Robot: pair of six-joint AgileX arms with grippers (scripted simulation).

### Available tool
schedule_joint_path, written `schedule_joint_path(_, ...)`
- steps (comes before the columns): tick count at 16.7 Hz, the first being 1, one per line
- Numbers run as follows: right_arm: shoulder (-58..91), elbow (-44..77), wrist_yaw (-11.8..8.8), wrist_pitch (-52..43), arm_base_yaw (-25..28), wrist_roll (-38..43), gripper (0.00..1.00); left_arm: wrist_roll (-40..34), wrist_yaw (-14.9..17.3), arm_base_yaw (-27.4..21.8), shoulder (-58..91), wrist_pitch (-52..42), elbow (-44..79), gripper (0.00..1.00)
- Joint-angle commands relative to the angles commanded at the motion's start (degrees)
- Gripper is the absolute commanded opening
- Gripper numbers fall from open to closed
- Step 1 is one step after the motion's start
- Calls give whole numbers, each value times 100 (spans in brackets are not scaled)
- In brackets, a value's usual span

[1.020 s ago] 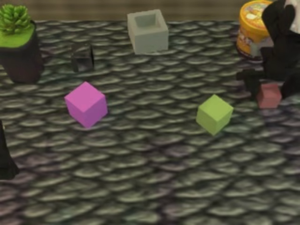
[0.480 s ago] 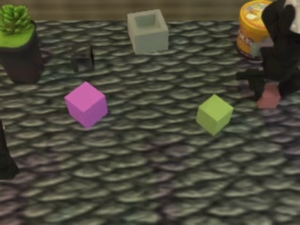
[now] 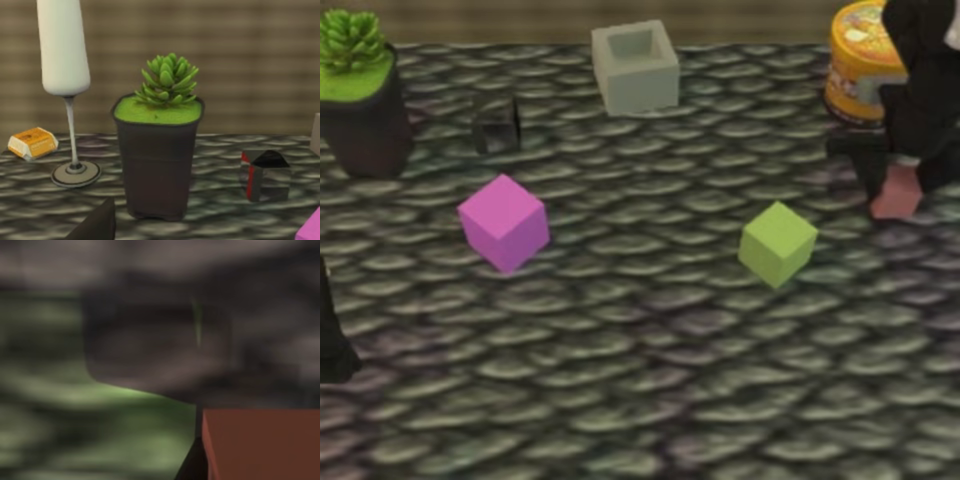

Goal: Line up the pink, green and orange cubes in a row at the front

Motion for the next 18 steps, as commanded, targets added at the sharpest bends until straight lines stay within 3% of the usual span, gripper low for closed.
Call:
schedule_joint_path(4,-183,601,0,-838,24,-1,0,0,0,0,0,0,0,100)
schedule_joint_path(11,-277,596,-2,-891,69,69,0,0,0,0,0,0,0,100)
schedule_joint_path(18,-1634,-1266,22,-408,1463,1490,0,0,0,0,0,0,0,100)
